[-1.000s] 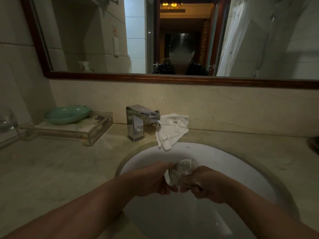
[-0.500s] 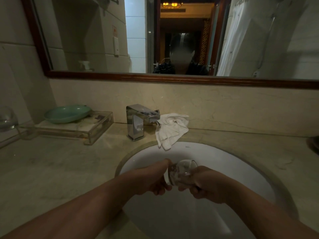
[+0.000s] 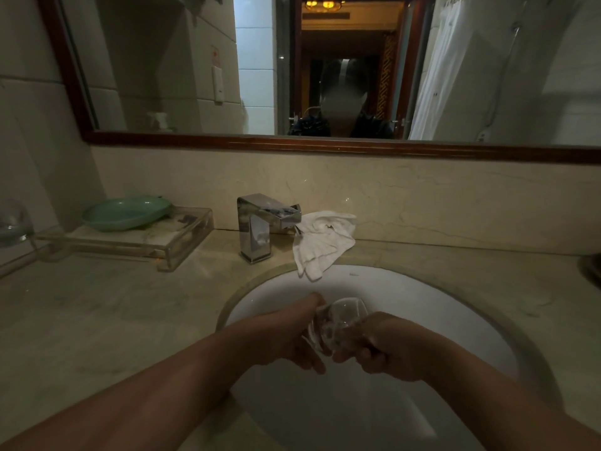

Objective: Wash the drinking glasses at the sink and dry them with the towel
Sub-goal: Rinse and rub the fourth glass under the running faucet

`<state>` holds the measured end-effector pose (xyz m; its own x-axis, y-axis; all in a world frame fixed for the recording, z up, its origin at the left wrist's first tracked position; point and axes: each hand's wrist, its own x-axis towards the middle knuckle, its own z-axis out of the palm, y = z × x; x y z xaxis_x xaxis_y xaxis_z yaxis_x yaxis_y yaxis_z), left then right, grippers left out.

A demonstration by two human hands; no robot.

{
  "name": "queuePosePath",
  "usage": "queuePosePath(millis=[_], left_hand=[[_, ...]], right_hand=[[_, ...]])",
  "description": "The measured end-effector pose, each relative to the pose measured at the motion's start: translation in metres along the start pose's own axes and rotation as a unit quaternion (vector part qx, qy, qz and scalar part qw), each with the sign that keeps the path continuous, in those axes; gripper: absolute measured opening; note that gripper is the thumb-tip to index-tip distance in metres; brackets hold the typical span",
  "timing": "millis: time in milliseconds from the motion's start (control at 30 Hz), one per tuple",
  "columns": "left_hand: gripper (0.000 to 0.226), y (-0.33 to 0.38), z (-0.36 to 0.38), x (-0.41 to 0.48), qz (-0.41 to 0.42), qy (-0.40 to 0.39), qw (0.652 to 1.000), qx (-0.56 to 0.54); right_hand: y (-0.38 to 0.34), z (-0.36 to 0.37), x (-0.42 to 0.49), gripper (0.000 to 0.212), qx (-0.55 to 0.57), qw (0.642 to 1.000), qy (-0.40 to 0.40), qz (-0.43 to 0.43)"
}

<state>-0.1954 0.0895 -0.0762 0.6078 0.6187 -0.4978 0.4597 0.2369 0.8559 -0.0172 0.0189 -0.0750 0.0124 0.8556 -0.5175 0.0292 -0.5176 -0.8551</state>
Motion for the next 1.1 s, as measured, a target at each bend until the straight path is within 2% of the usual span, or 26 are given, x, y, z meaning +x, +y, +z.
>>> queuePosePath(millis=[133, 233, 333, 433, 567, 700, 800, 933, 1100], left_hand=[[0.042, 0.001, -0.004, -0.001, 0.012, -0.043, 0.997, -0.058], [0.036, 0.001, -0.004, 0.000, 0.029, -0.060, 0.995, -0.072], [0.045, -0.001, -0.004, 0.001, 0.028, -0.061, 0.996, -0.067], [0.059, 0.000, -0.003, -0.002, 0.005, -0.022, 0.999, -0.029], [0.068, 0.003, 0.002, -0.001, -0.007, 0.039, 0.999, 0.000], [0.078, 0.000, 0.001, 0.004, -0.020, 0.051, 0.998, 0.042], [0.076, 0.001, 0.001, 0.005, -0.032, 0.027, 0.999, 0.030], [0.055, 0.003, -0.001, 0.005, -0.026, 0.026, 0.999, 0.002], [0.068, 0.000, -0.003, 0.008, -0.027, 0.030, 0.999, 0.012]], right_hand=[[0.003, 0.000, 0.003, 0.022, -0.038, 0.999, 0.007, 0.000], [0.005, 0.000, 0.004, 0.022, -0.057, 0.997, 0.044, -0.007], [0.003, 0.001, -0.001, 0.015, -0.089, 0.992, 0.082, -0.044], [0.002, 0.004, -0.003, 0.018, -0.109, 0.987, 0.103, -0.052], [-0.002, 0.007, -0.003, 0.015, -0.063, 0.990, 0.113, -0.053], [-0.001, 0.004, -0.002, 0.011, -0.069, 0.992, 0.092, -0.059], [-0.001, 0.000, -0.003, 0.014, -0.093, 0.988, 0.101, -0.066], [-0.005, 0.001, -0.007, 0.020, -0.062, 0.992, 0.093, -0.052], [-0.004, -0.001, -0.005, 0.012, -0.051, 0.997, 0.046, -0.034]])
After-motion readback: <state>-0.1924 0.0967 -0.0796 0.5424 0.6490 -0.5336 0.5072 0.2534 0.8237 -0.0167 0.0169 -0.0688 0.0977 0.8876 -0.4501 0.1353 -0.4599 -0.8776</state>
